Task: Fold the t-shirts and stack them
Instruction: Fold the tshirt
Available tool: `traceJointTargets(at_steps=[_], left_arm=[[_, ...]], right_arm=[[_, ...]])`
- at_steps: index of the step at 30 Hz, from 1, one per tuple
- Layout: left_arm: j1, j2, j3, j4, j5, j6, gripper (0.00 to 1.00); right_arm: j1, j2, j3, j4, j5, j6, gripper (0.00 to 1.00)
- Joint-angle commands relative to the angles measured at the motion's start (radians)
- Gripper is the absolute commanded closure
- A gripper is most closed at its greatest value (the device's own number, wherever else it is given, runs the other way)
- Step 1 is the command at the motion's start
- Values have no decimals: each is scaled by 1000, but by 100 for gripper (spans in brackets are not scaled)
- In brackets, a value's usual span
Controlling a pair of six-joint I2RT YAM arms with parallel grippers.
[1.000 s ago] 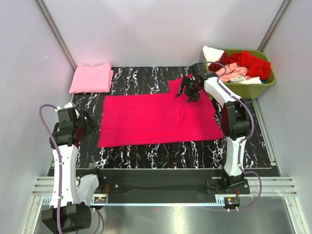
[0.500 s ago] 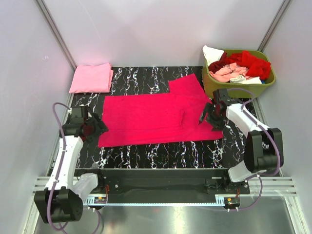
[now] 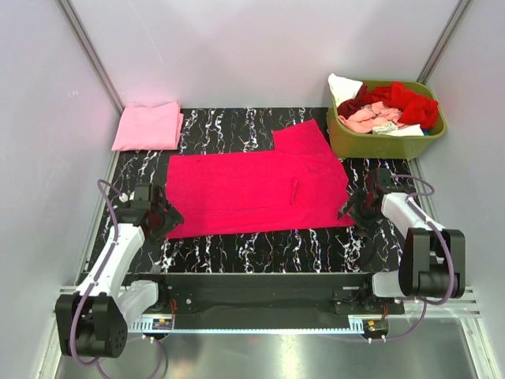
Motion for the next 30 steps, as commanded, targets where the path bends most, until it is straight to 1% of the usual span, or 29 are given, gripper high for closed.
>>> traceJointTargets(at_steps=[1,4,6,10,11,12,13,14,16,17,18,19,20,21,22,24,26,28,30], left_arm=[[-2,28,-31,96,-90,-46,23],[-2,62,-62,136,-132,-52,22],[-1,91,-62,148,-164,-54,22],[2,133,-80,182,-184,-64,23],[2,142,-83,188,-187,-69,24],[2,159,-89,208,-189,-74,26],[2,169,-101,222,-189,-77,27],[2,180,-109,234,-190,-77,35],[2,208,-120,275,-204,-75,48],[4,215,-112,277,-206,-74,67],[4,220,-106,288,-215,-69,80],[4,219,-100,292,-213,-68,86],[4,217,-92,293,-225,-68,99],[4,217,-85,286,-230,-63,100],[4,215,-60,276,-236,-48,100],[4,202,-33,218,-247,-43,100],[5,168,-10,181,-247,-48,100],[11,93,0,130,-235,-54,100],[38,21,6,90,-186,-48,100]], right_arm=[[-20,57,18,81,-14,17,23],[-31,83,16,123,-13,13,24],[-33,100,29,124,0,4,25],[-46,135,53,126,27,-16,27],[-51,140,53,128,23,-16,28],[-60,144,52,135,21,-16,33],[-65,147,50,137,18,-17,36],[-68,150,50,140,14,-20,39],[-74,164,53,143,10,-26,49],[-74,166,55,141,9,-29,54],[-74,167,55,143,13,-33,64],[-74,167,56,141,13,-37,70],[-76,167,58,140,15,-40,76],[-76,167,61,132,10,-42,82],[-79,164,65,128,6,-42,91],[-80,141,65,105,-6,-42,99],[-85,108,62,83,-10,-33,100],[-88,49,59,46,-17,-14,100],[-92,-7,64,-4,-20,-3,100]])
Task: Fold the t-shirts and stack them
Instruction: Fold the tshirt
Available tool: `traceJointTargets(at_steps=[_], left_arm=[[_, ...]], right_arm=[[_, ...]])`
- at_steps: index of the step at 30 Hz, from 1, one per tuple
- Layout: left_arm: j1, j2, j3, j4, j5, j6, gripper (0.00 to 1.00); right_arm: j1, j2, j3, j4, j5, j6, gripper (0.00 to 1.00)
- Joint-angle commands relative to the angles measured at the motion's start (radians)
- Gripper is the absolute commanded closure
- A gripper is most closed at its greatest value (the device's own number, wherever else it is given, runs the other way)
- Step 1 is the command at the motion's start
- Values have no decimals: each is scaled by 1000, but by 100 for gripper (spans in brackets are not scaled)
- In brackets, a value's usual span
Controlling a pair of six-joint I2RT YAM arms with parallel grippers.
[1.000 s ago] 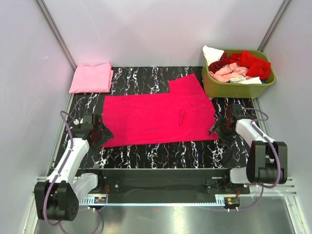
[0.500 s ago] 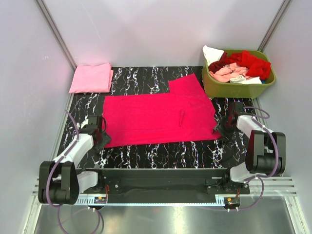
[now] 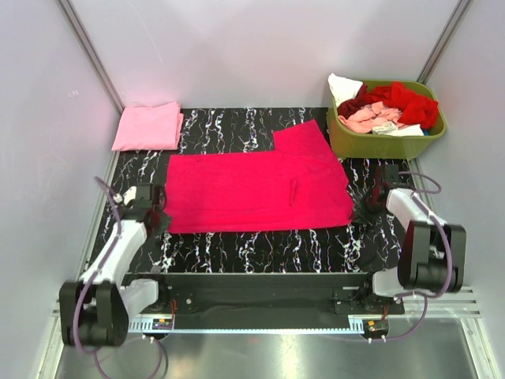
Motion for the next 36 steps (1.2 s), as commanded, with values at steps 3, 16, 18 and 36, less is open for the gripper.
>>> traceJointTargets(at_steps=[3,16,18,36], left_arm=[[133,-156,78,-124,72,42,100],[157,-349,141,-423,210,23,84],[159,-379,153,-480,221,41,78],[159,-411,348,-417,242,404,14]], right_arm=[[-19,-159,50,-147,-17,24,100],[-33,-398,26,-362,-89,55,100],[-33,-449,21,-412,-109,57,96],[178,12,662,-289,-31,-47,0]])
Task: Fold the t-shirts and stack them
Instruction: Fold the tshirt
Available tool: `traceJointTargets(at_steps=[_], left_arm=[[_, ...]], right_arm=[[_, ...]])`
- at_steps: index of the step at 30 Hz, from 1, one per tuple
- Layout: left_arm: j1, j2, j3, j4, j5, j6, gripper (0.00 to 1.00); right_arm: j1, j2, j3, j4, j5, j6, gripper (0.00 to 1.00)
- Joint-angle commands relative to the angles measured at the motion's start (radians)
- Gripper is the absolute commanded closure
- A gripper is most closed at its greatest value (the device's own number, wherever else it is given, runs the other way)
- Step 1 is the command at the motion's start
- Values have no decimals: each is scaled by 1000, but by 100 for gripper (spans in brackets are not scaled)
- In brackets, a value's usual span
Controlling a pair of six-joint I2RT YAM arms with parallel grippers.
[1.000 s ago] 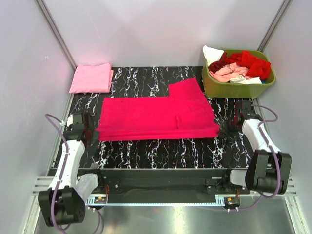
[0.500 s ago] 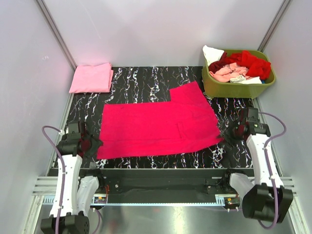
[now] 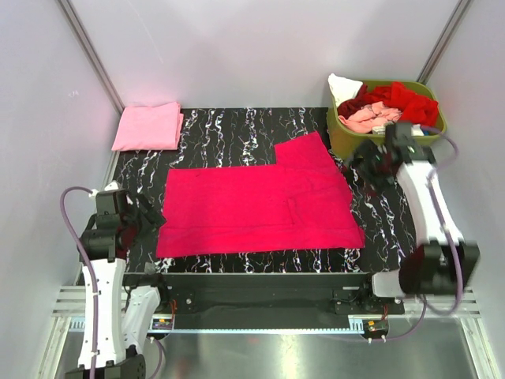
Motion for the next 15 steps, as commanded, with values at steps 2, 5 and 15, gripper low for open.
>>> traceJointTargets(at_steps=[2,5,15], left_arm=[[5,26,31,124,6,132,15],[7,12,10,152,34,130,16],[8,-16,-5,172,69,135,17]], right_arm=[[147,334,420,96,137,-111,0],[177,608,748,40,195,-151,0],[276,1285,1525,21,329,-271,12]])
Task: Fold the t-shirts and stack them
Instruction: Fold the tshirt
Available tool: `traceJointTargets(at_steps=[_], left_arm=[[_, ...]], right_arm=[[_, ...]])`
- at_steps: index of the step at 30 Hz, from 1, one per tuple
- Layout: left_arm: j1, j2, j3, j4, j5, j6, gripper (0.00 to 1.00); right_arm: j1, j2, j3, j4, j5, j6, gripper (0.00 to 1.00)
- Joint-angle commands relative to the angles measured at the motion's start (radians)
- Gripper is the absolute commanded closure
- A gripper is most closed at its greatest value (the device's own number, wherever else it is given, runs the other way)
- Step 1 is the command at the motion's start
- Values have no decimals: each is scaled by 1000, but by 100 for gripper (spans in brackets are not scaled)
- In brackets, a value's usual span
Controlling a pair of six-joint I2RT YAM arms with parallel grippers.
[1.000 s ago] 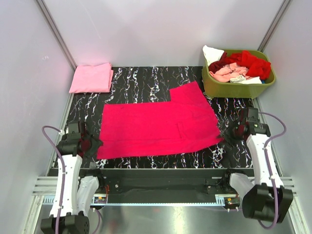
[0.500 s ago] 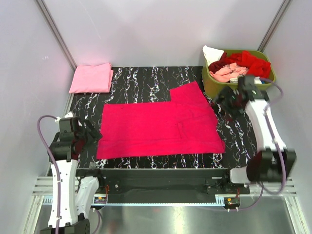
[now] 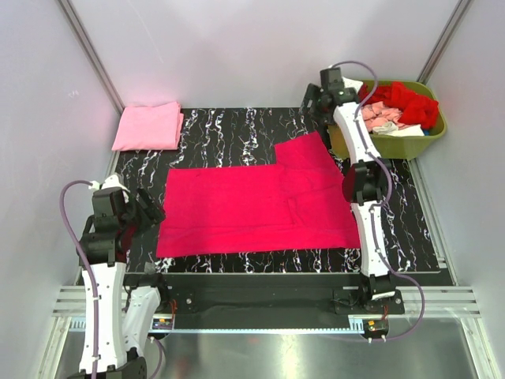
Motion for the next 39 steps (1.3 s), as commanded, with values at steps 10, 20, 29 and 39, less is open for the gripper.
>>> traceJointTargets(at_steps=[10,20,29,39], left_arm=[[10,16,-8,54,35,24,18],[19,10,-9,57,35,21,18],[25,11,-9,57,35,21,18],[24,62,-9,53,-20,-13,18]], right_arm=[[84,168,-23,205,247,-121,14],[85,265,30,70,215,-58,19],[100,298,-12,-6,143,-51,60],[105,142,-75,35,134,-75,100]])
